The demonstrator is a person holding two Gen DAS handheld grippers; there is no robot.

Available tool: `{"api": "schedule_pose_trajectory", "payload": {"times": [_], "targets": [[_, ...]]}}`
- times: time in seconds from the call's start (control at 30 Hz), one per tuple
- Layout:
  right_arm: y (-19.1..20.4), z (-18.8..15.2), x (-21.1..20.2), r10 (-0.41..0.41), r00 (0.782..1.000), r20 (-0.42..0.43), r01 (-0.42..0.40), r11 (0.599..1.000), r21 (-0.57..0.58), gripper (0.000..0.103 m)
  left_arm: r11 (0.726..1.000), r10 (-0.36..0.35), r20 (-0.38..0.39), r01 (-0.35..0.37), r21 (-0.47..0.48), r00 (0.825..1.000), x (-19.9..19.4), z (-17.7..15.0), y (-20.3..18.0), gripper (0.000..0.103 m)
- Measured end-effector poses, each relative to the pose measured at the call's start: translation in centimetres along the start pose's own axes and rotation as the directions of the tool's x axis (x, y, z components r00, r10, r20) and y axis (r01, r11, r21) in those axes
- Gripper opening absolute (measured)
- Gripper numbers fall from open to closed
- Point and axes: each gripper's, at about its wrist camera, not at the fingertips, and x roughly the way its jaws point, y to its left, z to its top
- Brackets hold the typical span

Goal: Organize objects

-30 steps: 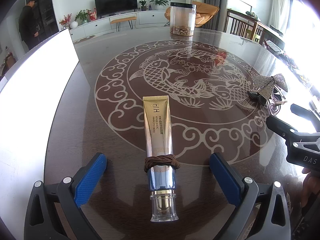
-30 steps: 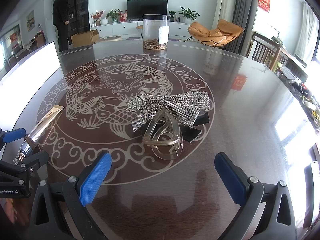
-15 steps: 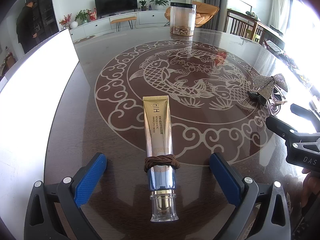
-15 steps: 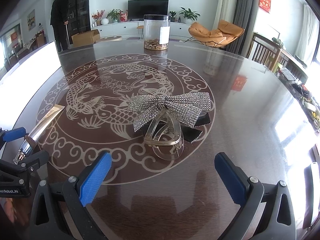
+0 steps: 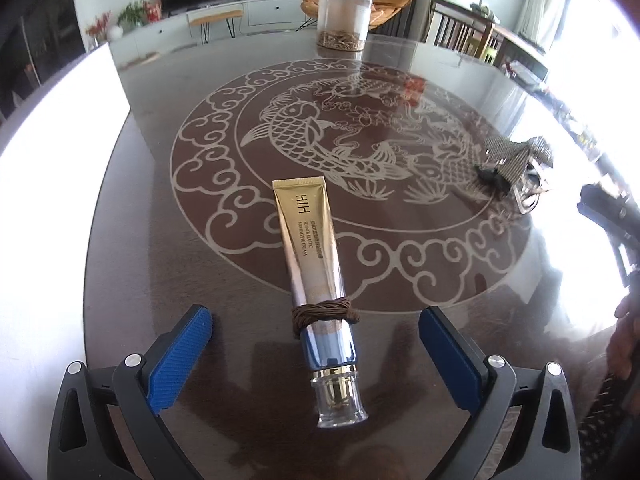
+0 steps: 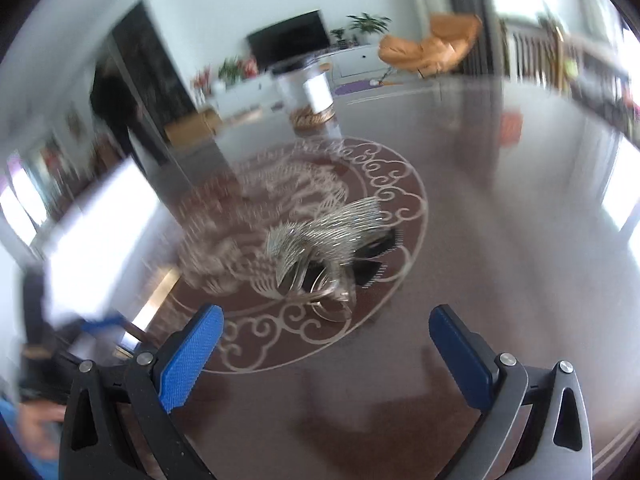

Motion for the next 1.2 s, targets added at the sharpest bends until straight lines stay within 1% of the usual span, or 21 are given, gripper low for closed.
{"api": "schedule_pose_trajectory", "payload": {"times": [0.07,0.13,0.17,0.2,0.23,0.27,0.3,0.33,0.37,0.4,0.43,0.47,0.5,0.53,0.6,0.73,0.87,0.93,1.07,1.2], "targets": [[-0.5,0.0,-0.2,-0.026,0.999,-0.028,0.025,1.000,-0.012,0.103,1.000,-0.011,-0.001,0.011,-0.004,1.000,0.0,0.1,0.2,0.103],[0.4,0.4,0.6,-0.022,0.998,-0.060,0.017,0.997,-0.079,0.103,1.000,0.003,-0.001,-0.003,0.015,1.000,0.3,0.5,-0.2,0.103],[0.9,0.7,1.0,-0.026,0.997,-0.067,0.019,0.995,-0.102,0.103,0.999,0.019,-0.001,-0.019,0.028,1.000,0.5,0.7,-0.2,0.103],[1.7,1.2,1.7,-0.032,0.996,-0.080,0.021,0.990,-0.137,0.103,0.998,0.055,-0.003,-0.055,0.044,0.998,0.8,0.8,-0.5,0.103],[2.5,1.7,2.7,-0.033,0.994,-0.103,0.014,0.984,-0.176,0.103,0.996,0.076,-0.003,-0.075,0.052,0.997,1.0,1.0,-0.6,0.103],[3.0,2.2,4.0,-0.042,0.990,-0.135,0.013,0.978,-0.208,0.103,0.995,0.079,0.011,-0.079,0.054,0.997,1.0,1.1,-0.8,0.098],[3.1,2.6,5.4,-0.065,0.985,-0.161,0.025,0.972,-0.235,0.103,0.995,0.080,0.029,-0.082,0.054,0.996,1.1,1.2,-0.9,0.089],[3.2,2.8,6.5,-0.085,0.981,-0.177,0.039,0.968,-0.249,0.103,0.995,0.078,0.067,-0.081,0.052,0.995,0.7,1.3,-0.9,0.057],[3.0,2.9,7.5,-0.106,0.976,-0.191,0.055,0.966,-0.254,0.102,0.995,0.075,0.085,-0.080,0.051,0.993,0.4,1.6,-1.0,0.027],[2.7,3.1,8.3,-0.113,0.974,-0.197,0.063,0.967,-0.246,0.089,0.996,0.067,0.082,-0.071,0.045,0.994,0.4,1.9,-0.8,0.026],[2.7,3.3,8.1,-0.131,0.981,-0.146,0.090,0.962,-0.259,0.057,0.998,0.053,0.080,-0.056,0.032,0.995,0.4,2.1,-0.6,0.026],[2.4,3.5,8.0,-0.124,0.981,-0.151,0.085,0.967,-0.241,0.051,0.999,0.043,0.086,-0.045,0.016,0.995,0.1,2.1,-0.2,0.026],[2.1,3.5,7.7,-0.108,0.983,-0.149,0.076,0.976,-0.206,0.048,0.999,0.048,0.089,-0.049,0.011,0.995,-0.1,2.0,-0.1,0.026],[2.0,3.2,6.7,-0.091,0.989,-0.120,0.069,0.982,-0.176,0.048,0.999,0.051,0.094,-0.052,0.007,0.994,-0.4,1.8,0.0,0.026],[2.0,2.1,4.9,-0.080,0.994,-0.078,0.066,0.985,-0.158,0.046,0.998,0.059,0.104,-0.059,0.003,0.993,-1.0,1.4,0.1,0.026],[2.6,0.0,1.8,-0.027,0.999,-0.023,0.024,0.993,-0.118,0.046,0.997,0.079,0.113,-0.079,0.002,0.991,-1.8,0.8,0.1,0.026],[3.9,-1.6,0.5,0.000,1.000,-0.011,-0.002,0.991,-0.131,0.046,0.995,0.095,0.131,-0.097,0.009,0.987,-2.5,0.5,-0.7,0.026],[4.9,-2.4,0.4,-0.004,1.000,-0.011,0.002,0.986,-0.166,0.046,0.995,0.099,0.145,-0.102,0.017,0.984,-3.2,0.3,-0.8,0.026],[6.0,-3.3,0.4,-0.003,1.000,-0.015,0.000,0.983,-0.182,0.046,0.993,0.108,0.176,-0.116,0.035,0.979,-4.2,0.3,-1.7,0.026],[6.8,-4.5,-0.1,-0.009,1.000,-0.019,0.005,0.980,-0.201,0.046,0.993,0.096,0.192,-0.106,0.045,0.977,-5.0,0.3,-2.0,0.026]]}}
